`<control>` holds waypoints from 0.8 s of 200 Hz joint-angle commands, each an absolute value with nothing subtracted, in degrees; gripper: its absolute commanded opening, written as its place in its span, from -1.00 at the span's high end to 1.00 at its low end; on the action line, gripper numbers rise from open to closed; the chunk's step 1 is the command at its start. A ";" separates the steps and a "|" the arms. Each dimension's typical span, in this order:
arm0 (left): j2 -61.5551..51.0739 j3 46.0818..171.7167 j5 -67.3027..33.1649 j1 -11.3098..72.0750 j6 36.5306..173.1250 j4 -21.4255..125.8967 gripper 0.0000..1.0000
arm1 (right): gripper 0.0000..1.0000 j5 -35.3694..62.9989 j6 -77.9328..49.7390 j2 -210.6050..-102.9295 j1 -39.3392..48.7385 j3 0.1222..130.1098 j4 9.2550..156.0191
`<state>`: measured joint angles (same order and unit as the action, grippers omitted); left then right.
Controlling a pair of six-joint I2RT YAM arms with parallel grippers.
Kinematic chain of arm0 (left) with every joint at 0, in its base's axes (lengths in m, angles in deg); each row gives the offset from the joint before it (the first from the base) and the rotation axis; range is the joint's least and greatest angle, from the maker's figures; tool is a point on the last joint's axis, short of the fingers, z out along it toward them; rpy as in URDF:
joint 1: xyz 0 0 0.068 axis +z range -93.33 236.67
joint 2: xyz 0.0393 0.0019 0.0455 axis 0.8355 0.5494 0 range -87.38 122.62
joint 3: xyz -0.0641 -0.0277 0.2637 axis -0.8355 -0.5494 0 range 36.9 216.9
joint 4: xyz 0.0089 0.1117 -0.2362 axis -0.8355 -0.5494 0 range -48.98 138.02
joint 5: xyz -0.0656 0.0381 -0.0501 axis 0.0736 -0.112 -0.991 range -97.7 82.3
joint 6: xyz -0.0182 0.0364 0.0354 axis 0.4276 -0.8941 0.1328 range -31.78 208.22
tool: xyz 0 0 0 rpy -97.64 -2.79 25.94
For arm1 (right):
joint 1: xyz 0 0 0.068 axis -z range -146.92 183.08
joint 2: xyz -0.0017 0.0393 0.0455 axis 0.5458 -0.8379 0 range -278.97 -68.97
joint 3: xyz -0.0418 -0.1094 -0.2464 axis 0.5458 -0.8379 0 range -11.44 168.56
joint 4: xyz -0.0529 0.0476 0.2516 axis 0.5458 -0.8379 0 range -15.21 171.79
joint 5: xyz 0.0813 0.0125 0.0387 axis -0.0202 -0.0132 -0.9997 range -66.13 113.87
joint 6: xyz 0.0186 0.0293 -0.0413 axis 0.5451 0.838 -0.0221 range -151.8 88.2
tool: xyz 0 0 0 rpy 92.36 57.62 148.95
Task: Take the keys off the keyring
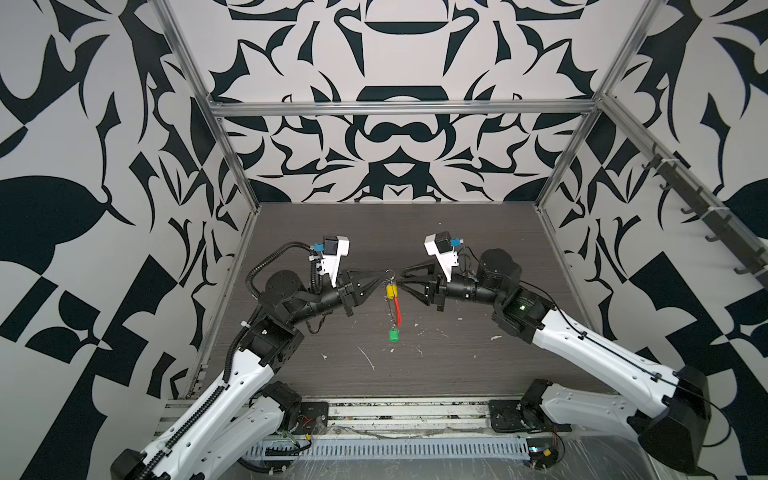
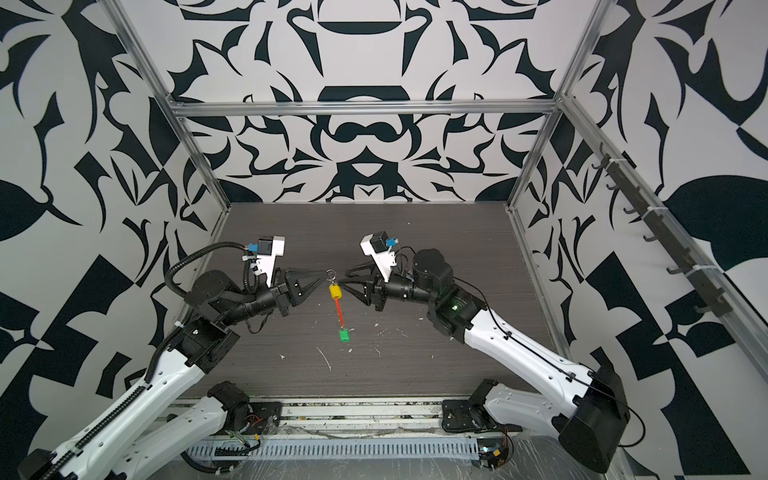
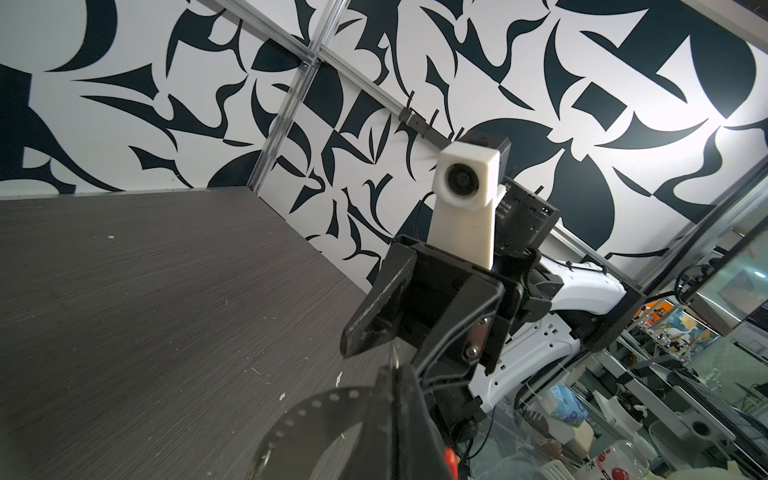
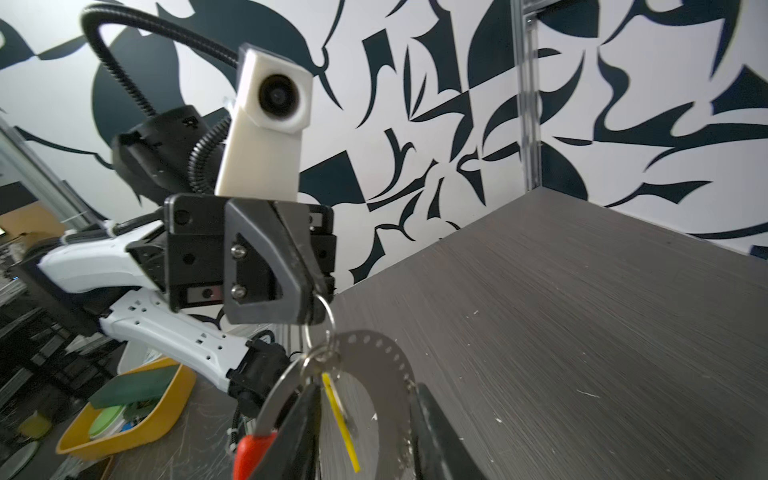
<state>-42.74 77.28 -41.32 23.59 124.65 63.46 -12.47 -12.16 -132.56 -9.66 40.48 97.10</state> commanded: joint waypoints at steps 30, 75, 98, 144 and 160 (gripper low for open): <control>-43.35 78.69 -45.01 23.42 122.77 64.55 1.00 | 0.20 -30.20 3.43 -137.38 -6.19 44.23 117.09; -44.14 78.16 -45.18 23.45 122.39 64.45 1.00 | 0.23 -31.12 3.38 -138.41 -6.17 44.68 115.28; -44.05 78.04 -45.05 23.45 122.24 64.37 1.00 | 0.35 -31.94 3.29 -138.40 -6.15 44.73 114.49; -43.64 77.59 -44.44 23.45 122.66 65.50 1.00 | 0.55 -32.29 2.58 -138.40 -6.20 44.80 112.57; -43.36 77.64 -44.56 23.45 122.92 65.92 1.00 | 0.59 -32.23 1.89 -138.40 -6.20 45.03 111.52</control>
